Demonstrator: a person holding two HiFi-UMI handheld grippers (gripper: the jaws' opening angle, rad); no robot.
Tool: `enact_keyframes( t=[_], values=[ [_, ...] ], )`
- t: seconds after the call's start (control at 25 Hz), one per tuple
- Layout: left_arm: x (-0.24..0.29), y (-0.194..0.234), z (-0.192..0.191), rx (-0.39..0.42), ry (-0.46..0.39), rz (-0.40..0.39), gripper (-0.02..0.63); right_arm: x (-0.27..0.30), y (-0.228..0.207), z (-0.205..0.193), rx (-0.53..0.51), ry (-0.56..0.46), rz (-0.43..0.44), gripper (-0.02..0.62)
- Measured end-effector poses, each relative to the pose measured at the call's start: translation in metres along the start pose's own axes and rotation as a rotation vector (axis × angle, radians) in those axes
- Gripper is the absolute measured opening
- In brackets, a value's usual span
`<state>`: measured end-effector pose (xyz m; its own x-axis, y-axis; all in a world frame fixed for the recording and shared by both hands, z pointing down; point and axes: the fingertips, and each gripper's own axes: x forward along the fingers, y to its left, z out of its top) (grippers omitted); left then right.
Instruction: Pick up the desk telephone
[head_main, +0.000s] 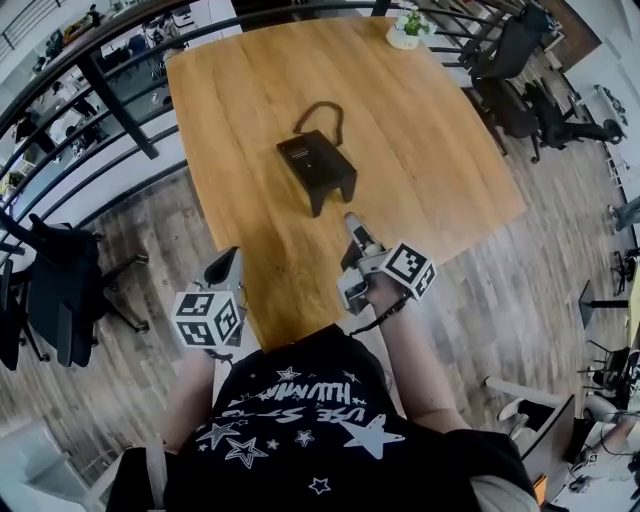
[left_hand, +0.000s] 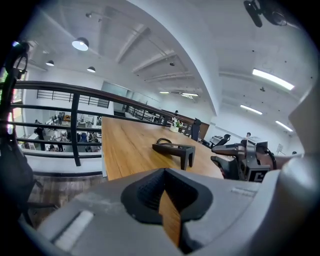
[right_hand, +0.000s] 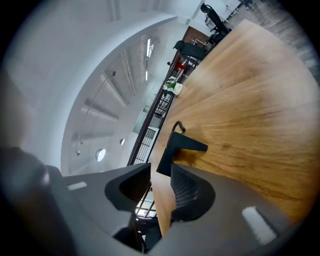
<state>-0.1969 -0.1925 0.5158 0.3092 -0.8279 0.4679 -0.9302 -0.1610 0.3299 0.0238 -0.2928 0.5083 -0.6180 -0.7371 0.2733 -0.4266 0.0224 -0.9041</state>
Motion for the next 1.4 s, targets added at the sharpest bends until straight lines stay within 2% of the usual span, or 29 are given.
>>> enact_keyframes(
  t=[0.2, 0.28, 0.44, 0.8, 1.08, 1.4],
  values=[
    [0.013, 0.007, 0.008, -0.023, 0.002, 0.034, 0.002, 0.034, -0.005, 0.009, 0.087, 0.010, 0.024, 0.211],
    [0.017, 0.008, 0.009, -0.029, 0.005, 0.043, 0.002, 0.047, -0.007, 0.013, 0.133, 0.001, 0.039, 0.266],
    [0.023, 0.006, 0.011, -0.042, 0.007, 0.060, 0.002, 0.066, -0.008, 0.016, 0.167, 0.000, 0.051, 0.296],
    [0.031, 0.015, 0.002, -0.062, 0.047, 0.106, 0.002, 0.099, -0.031, 0.012, 0.232, 0.041, -0.004, 0.308],
    [0.038, 0.011, 0.000, -0.072, 0.063, 0.109, 0.002, 0.115, -0.027, 0.027, 0.231, 0.002, 0.011, 0.308],
    [0.046, 0.007, -0.013, -0.077, 0.105, 0.094, 0.002, 0.138, -0.029, 0.021, 0.193, 0.033, -0.056, 0.307]
  ],
)
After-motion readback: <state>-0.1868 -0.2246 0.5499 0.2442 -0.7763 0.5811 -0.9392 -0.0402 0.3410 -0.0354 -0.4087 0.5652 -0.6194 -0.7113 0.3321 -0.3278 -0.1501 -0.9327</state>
